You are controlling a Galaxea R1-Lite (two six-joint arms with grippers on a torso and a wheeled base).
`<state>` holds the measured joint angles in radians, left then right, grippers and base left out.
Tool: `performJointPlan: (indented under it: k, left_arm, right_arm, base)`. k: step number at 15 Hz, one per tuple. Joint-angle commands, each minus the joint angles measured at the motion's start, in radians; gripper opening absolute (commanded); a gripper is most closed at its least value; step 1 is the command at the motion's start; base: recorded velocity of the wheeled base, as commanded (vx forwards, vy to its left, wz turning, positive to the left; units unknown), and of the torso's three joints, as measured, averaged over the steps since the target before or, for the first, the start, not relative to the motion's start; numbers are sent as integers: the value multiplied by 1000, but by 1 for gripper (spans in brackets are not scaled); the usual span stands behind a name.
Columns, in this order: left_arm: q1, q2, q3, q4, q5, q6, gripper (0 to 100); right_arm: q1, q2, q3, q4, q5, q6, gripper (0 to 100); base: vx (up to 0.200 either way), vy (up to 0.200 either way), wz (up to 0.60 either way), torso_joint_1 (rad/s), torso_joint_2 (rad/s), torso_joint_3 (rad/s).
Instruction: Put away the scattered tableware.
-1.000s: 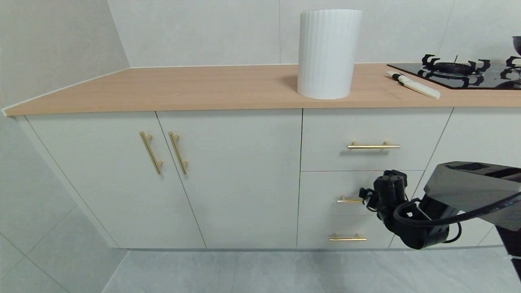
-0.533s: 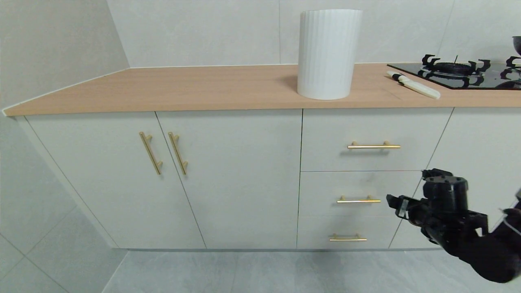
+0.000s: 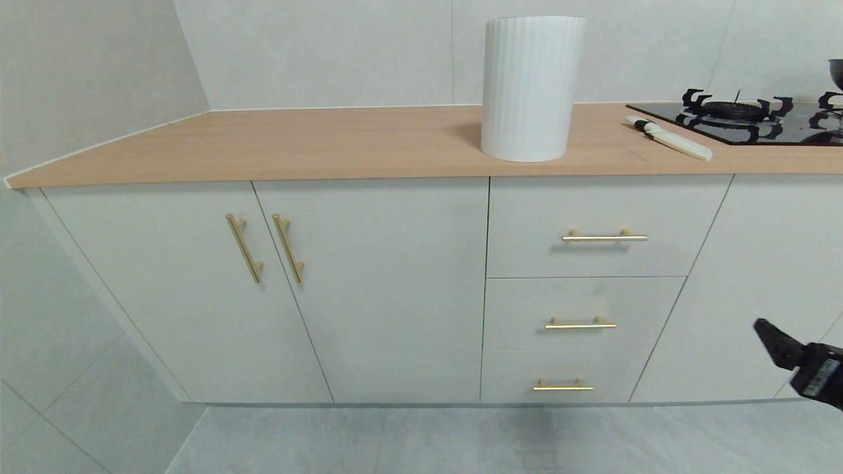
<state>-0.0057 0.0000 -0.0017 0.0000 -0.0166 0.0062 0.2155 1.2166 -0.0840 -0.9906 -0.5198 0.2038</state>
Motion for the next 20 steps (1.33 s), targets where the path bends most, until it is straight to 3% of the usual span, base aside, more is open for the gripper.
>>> performJointPlan:
  k: [1,2,5,6,7,11,14,17,20]
  left_arm:
    - [0,2,0,0,0,0,100]
    - [0,2,0,0,0,0,100]
    - [0,2,0,0,0,0,100]
    - [0,2,0,0,0,0,100]
    - [0,2,0,0,1,0,100]
    - [0,2,0,0,0,0,100]
    - [0,2,0,0,1,0,100]
    - [0,2,0,0,1,0,100]
    - [0,2,0,0,0,0,100]
  right_arm:
    - [-133,-442,78,147,-13,-129,100]
    - [-177,-620,70,288,-5,-178,100]
    - [-174,-933,12,583,20,-256,100]
    - [-176,-1086,-42,757,67,-273,100]
    - [-182,-1160,-60,830,95,-284,100]
    - [-216,-1217,-34,854,179,-284,100]
    - [-216,-1217,84,862,354,-274,100]
    - [-214,-1215,84,942,511,-196,100]
    - [-214,-1215,83,991,527,-202,100]
  base:
    - [0,0,0,0,0,0]
    - [0,0,0,0,0,0]
    - [0,0,0,0,0,0]
    - [0,0,0,0,0,0]
    - [0,0,0,0,0,0]
    - [0,0,0,0,0,0]
    - [0,0,0,0,0,0]
    - [0,0,0,0,0,0]
    - [0,0,0,0,0,0]
